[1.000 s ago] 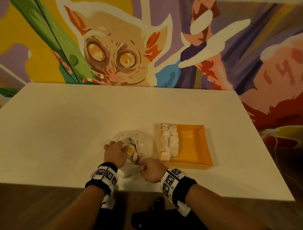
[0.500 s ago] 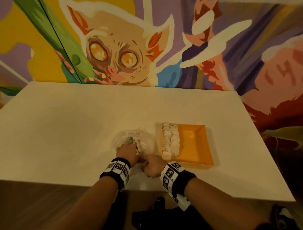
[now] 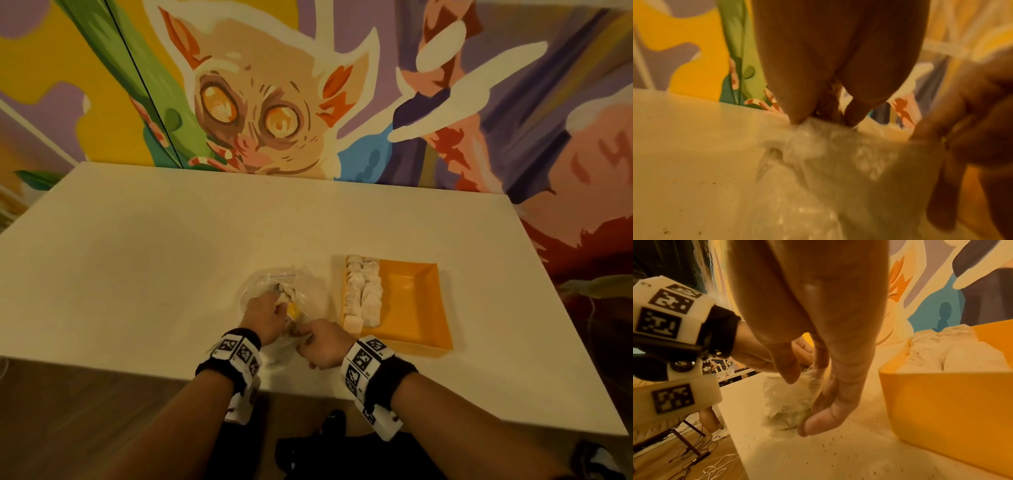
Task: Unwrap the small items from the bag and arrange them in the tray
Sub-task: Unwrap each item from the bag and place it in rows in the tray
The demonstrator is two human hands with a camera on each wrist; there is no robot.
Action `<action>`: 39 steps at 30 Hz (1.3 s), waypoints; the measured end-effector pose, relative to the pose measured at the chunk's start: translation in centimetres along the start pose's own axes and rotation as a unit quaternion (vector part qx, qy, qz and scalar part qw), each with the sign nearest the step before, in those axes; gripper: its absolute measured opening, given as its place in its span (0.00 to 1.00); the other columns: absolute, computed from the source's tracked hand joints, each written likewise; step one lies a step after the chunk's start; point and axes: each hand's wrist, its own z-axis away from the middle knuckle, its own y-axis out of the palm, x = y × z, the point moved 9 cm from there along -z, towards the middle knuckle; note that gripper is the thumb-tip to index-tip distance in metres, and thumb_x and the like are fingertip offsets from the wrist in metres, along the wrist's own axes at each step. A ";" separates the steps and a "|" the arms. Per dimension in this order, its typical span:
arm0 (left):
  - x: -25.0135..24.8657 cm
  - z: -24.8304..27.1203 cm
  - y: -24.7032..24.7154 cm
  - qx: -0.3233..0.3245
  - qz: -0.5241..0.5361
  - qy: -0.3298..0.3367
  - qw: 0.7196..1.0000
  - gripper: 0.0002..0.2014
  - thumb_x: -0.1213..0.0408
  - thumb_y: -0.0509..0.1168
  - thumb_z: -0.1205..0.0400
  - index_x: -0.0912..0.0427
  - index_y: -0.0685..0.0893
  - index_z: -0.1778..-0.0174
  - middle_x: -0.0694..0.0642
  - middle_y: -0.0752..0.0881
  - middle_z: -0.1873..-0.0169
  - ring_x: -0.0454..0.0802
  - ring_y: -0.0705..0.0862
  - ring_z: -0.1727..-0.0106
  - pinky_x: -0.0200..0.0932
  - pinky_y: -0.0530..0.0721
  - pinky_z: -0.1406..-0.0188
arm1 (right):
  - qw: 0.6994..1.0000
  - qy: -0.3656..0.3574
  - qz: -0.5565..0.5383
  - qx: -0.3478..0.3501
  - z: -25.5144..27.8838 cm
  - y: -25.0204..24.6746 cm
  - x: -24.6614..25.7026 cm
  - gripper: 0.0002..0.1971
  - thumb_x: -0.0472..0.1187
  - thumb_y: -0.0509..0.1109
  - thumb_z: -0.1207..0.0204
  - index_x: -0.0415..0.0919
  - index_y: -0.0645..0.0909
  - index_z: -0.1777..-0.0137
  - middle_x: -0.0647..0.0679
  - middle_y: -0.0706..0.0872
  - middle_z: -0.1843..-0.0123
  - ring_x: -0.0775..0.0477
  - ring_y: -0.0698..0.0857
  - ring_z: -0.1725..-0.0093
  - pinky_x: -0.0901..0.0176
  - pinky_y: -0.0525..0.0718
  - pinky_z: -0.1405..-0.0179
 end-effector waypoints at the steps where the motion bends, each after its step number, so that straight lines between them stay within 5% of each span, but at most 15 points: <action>1: 0.3 0.0 -0.3 0.007 0.021 -0.003 1.000 0.19 0.61 0.56 0.12 0.67 0.77 0.29 0.67 0.82 0.35 0.64 0.80 0.35 0.46 0.75 0.43 | 1.000 0.004 -0.001 0.007 -0.2 0.0 -0.1 0.21 0.43 0.63 0.19 0.43 0.75 0.26 0.39 0.90 0.54 0.41 0.90 0.56 0.50 0.88 0.55; 3: 0.9 0.1 -1.2 0.010 0.071 0.004 0.997 0.15 0.61 0.58 0.12 0.71 0.82 0.45 0.70 0.84 0.53 0.68 0.81 0.49 0.45 0.72 0.58 | 0.999 0.020 -0.011 0.034 -0.3 0.1 -0.4 0.21 0.43 0.64 0.18 0.42 0.73 0.26 0.37 0.90 0.50 0.43 0.91 0.59 0.52 0.89 0.59; 5: 1.6 0.3 -2.3 -0.003 0.114 0.005 0.993 0.16 0.63 0.59 0.13 0.65 0.74 0.67 0.62 0.73 0.72 0.63 0.73 0.66 0.45 0.64 0.67 | 0.997 0.032 -0.044 0.057 -0.3 -0.1 -0.5 0.19 0.41 0.63 0.18 0.45 0.72 0.28 0.40 0.89 0.47 0.47 0.89 0.65 0.58 0.86 0.68; 6: 2.1 0.3 -2.7 -0.007 0.134 0.005 0.991 0.18 0.63 0.60 0.14 0.61 0.68 0.70 0.57 0.69 0.74 0.57 0.70 0.69 0.45 0.65 0.67 | 0.997 0.028 -0.055 0.056 -0.3 -0.5 -0.3 0.15 0.41 0.63 0.18 0.45 0.74 0.31 0.42 0.89 0.48 0.48 0.88 0.67 0.61 0.83 0.71; 9: 3.3 0.7 -3.3 -0.006 0.209 -0.014 0.978 0.15 0.62 0.60 0.14 0.67 0.74 0.64 0.58 0.69 0.69 0.51 0.70 0.66 0.49 0.72 0.63 | 0.995 -0.017 -0.093 -0.038 -1.0 -3.4 0.9 0.09 0.45 0.67 0.19 0.46 0.79 0.41 0.42 0.91 0.54 0.45 0.88 0.66 0.57 0.83 0.73; 13: 2.6 1.5 -2.9 0.030 0.322 -0.015 0.946 0.12 0.66 0.59 0.13 0.71 0.81 0.55 0.58 0.73 0.64 0.52 0.74 0.62 0.43 0.78 0.61 | 0.962 -0.077 -0.225 -0.131 -2.4 -5.4 2.3 0.25 0.58 0.77 0.31 0.57 0.76 0.35 0.45 0.84 0.45 0.41 0.91 0.60 0.48 0.91 0.57; 17: 2.0 2.2 -2.3 0.037 0.450 -0.051 0.891 0.12 0.69 0.58 0.13 0.64 0.83 0.59 0.57 0.82 0.65 0.50 0.82 0.63 0.44 0.80 0.59 | 0.943 -0.150 -0.260 -0.146 -2.8 -5.0 4.5 0.14 0.42 0.79 0.27 0.50 0.84 0.42 0.47 0.85 0.46 0.40 0.91 0.62 0.40 0.90 0.53; 19: 2.3 2.3 -1.9 0.023 0.527 -0.082 0.846 0.12 0.70 0.57 0.14 0.67 0.85 0.57 0.58 0.87 0.63 0.53 0.86 0.62 0.47 0.82 0.58 | 0.940 -0.149 -0.259 -0.163 -3.0 -4.8 4.7 0.11 0.40 0.79 0.28 0.47 0.87 0.46 0.49 0.88 0.51 0.45 0.91 0.65 0.45 0.91 0.54; 23: 2.9 2.3 -0.6 -0.016 0.610 -0.144 0.779 0.12 0.68 0.57 0.16 0.67 0.82 0.60 0.62 0.85 0.63 0.54 0.83 0.66 0.48 0.79 0.66 | 0.951 -0.145 -0.222 -0.158 -3.4 -3.5 4.8 0.13 0.39 0.82 0.32 0.48 0.89 0.47 0.56 0.89 0.58 0.60 0.87 0.64 0.69 0.84 0.62; 27: 2.3 2.1 0.3 -0.024 0.624 -0.156 0.765 0.10 0.67 0.59 0.17 0.64 0.84 0.57 0.64 0.85 0.59 0.58 0.84 0.60 0.47 0.80 0.66 | 0.961 -0.128 -0.192 -0.151 -3.7 -2.8 4.5 0.16 0.37 0.82 0.35 0.51 0.89 0.47 0.52 0.91 0.59 0.54 0.88 0.63 0.61 0.86 0.61; 31: 1.2 2.3 1.5 0.027 0.621 -0.189 0.760 0.13 0.53 0.59 0.14 0.57 0.85 0.49 0.59 0.87 0.63 0.52 0.75 0.71 0.40 0.75 0.77 | 0.955 -0.111 -0.228 -0.154 -3.5 -3.1 4.2 0.10 0.38 0.74 0.24 0.47 0.87 0.44 0.45 0.92 0.60 0.46 0.91 0.66 0.58 0.89 0.65; 36: 0.6 2.0 2.3 0.055 0.626 -0.200 0.752 0.23 0.43 0.53 0.13 0.59 0.84 0.51 0.59 0.86 0.67 0.50 0.72 0.75 0.41 0.74 0.74 | 0.952 -0.106 -0.238 -0.158 -3.4 -3.0 4.0 0.05 0.46 0.72 0.22 0.59 0.87 0.51 0.48 0.92 0.58 0.48 0.92 0.61 0.47 0.91 0.56; 39: 1.2 1.4 2.1 0.028 0.596 -0.212 0.774 0.25 0.44 0.53 0.12 0.63 0.84 0.50 0.64 0.87 0.64 0.56 0.78 0.70 0.46 0.80 0.71 | 0.948 -0.105 -0.223 -0.203 -2.7 -4.1 3.4 0.07 0.45 0.71 0.21 0.50 0.89 0.46 0.50 0.91 0.56 0.54 0.89 0.63 0.64 0.88 0.61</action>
